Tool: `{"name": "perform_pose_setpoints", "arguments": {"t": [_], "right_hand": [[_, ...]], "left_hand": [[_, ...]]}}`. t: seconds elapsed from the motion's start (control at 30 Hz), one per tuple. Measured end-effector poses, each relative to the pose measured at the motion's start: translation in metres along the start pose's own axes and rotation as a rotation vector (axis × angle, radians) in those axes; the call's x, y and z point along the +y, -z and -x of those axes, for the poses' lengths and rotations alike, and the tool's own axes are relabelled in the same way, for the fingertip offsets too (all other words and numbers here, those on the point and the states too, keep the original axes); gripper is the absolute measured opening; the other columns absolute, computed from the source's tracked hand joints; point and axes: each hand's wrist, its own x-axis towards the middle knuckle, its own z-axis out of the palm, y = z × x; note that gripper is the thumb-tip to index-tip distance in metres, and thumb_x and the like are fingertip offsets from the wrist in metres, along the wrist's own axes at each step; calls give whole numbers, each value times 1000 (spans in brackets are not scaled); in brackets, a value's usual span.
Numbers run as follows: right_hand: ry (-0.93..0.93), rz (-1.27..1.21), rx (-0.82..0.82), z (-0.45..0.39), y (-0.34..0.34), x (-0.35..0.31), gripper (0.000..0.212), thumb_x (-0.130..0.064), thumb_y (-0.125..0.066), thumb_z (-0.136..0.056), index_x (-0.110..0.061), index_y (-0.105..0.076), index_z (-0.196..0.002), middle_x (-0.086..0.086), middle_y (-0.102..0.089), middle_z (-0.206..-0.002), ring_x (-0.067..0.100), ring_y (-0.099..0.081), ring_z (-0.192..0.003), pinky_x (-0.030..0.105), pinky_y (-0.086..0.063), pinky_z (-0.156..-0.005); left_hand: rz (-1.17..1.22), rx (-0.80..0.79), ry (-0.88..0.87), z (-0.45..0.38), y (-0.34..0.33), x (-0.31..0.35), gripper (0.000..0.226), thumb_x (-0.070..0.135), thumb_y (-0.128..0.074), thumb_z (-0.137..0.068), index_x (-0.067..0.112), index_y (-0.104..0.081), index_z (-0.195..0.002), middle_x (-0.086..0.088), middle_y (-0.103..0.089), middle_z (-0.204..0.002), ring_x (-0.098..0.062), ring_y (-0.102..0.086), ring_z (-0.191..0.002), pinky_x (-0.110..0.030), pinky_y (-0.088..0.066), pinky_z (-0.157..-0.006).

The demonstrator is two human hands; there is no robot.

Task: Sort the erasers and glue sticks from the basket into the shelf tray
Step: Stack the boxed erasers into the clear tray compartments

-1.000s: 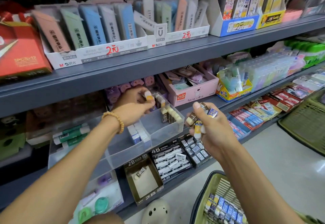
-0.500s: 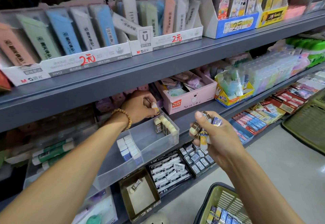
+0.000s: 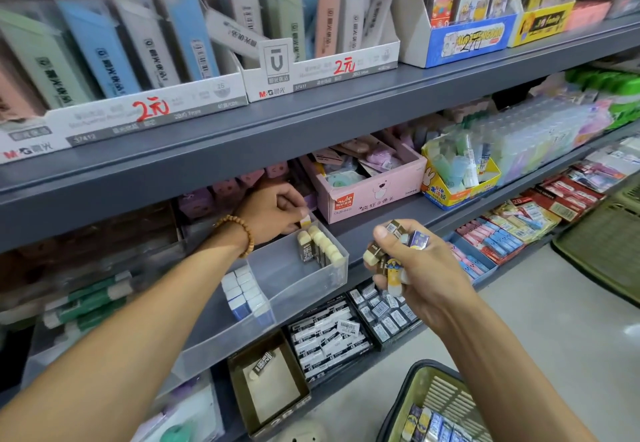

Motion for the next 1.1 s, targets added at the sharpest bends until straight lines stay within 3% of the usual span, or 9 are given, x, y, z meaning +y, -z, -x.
{"name": "perform_pose_setpoints", "arguments": {"t": [0.13, 0.3, 0.47, 0.67, 0.77, 0.87, 0.97, 1.03, 1.1], "right_hand": [[3, 36, -5, 0, -1, -2, 31, -40, -71, -76, -13, -56, -84, 15, -69, -74, 20, -62, -60, 31, -50, -54], [8, 47, 27, 2, -6, -10, 30, -39, -66, -90, -11, -55, -85, 20, -69, -78, 15, -58, -47, 25, -47, -45], [19, 23, 51, 5, -15, -13, 34, -43, -66, -89, -12, -55, -79, 16, -68, -71, 16, -59, -52, 30, -47, -51], [56, -16, 145, 11, -37, -21, 32, -42, -68, -89, -16, -59, -74, 8, -65, -68, 19, -59, -56, 27, -47, -48], [78, -29, 121, 18, -41, -17, 28, -40, -66, -91, -18, -61, -75, 6, -65, -68, 18, -60, -56, 28, -48, -49], [65, -122, 67, 27, -34, -16, 4, -20, -65, -94, -17, -64, -96, 8, -68, -80, 18, -65, -64, 26, -51, -49], [23, -187, 32, 34, -21, -12, 44, 9, -58, -90, -22, -59, -122, 16, -68, -91, 21, -65, -66, 26, -53, -51], [-3, -164, 33, 38, -17, -9, 45, 12, -55, -91, -20, -55, -122, 18, -72, -94, 23, -69, -69, 28, -56, -55], [-34, -110, 42, 41, -15, -8, 27, 11, -55, -91, -5, -59, -112, 17, -75, -94, 23, -73, -75, 29, -59, -59]], "left_hand": [[1, 19, -7, 0, -1, -1, 16, 2, -71, -83, 13, -63, -77, -1, -58, -63, -12, -62, -58, -18, -53, -55], [-46, 42, 0, 4, 3, 6, 5, 13, -70, -86, 12, -67, -83, -1, -67, -68, -15, -68, -63, -24, -54, -58], [-71, 166, -97, 25, 2, 24, 10, 18, -64, -89, 12, -68, -83, 1, -69, -71, -6, -64, -52, -15, -43, -48], [247, -177, -113, 70, -13, 62, 13, 7, -76, -79, 8, -65, -84, -6, -68, -68, -16, -67, -58, -18, -48, -46], [265, -229, -104, 80, -16, 64, 16, -4, -74, -78, 7, -65, -84, -7, -66, -69, -16, -66, -60, -25, -58, -58], [287, -160, -80, 82, -6, 63, 10, -5, -71, -81, 3, -66, -83, -7, -67, -69, -15, -68, -62, -22, -59, -60], [241, -53, -65, 80, 12, 57, 14, -5, -73, -79, 7, -66, -80, -12, -70, -76, -15, -70, -62, -23, -59, -61], [188, -37, -44, 80, 22, 53, 17, -4, -75, -77, 9, -66, -84, -10, -70, -79, -16, -70, -65, -21, -57, -58], [89, -31, -50, 78, 27, 50, 20, -6, -75, -76, 9, -66, -85, -4, -68, -76, -10, -66, -63, -18, -56, -54]]}}
